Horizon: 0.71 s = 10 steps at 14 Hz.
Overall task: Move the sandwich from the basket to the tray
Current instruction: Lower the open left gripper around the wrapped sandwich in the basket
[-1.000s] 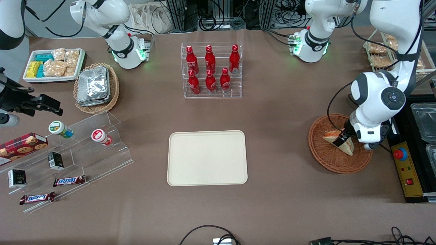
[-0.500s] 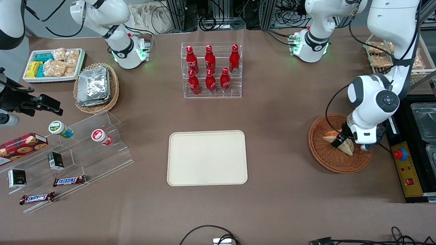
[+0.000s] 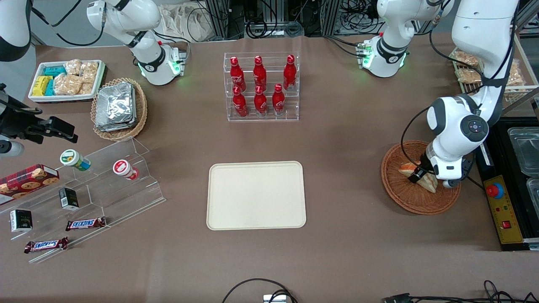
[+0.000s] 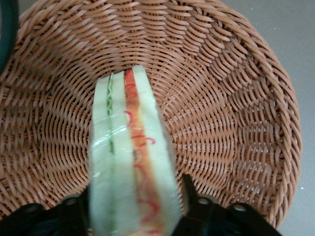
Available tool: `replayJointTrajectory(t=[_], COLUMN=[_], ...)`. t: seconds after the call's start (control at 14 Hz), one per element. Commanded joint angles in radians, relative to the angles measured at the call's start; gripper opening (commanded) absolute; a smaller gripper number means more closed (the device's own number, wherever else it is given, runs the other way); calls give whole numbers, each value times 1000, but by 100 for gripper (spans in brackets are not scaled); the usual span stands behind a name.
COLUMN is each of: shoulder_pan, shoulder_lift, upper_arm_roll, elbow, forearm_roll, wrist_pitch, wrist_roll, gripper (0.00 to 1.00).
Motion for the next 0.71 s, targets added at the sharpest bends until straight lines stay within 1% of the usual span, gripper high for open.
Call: replayJointTrajectory(t=[0.0, 0.07, 0.14, 0.43, 0.64], shoulder_pan=[3, 4, 6, 7, 3], shoulder_lift=[-17, -31, -48, -152, -220], upper_arm_roll=[0, 2, 3, 5, 2], elbow=[-22, -23, -22, -14, -9], forearm_roll=[13, 13, 13, 13, 11], wrist_pitch=[15, 2, -32, -165, -204], wrist_roll=[39, 68, 115, 269, 422], gripper=[51, 48, 47, 37, 33])
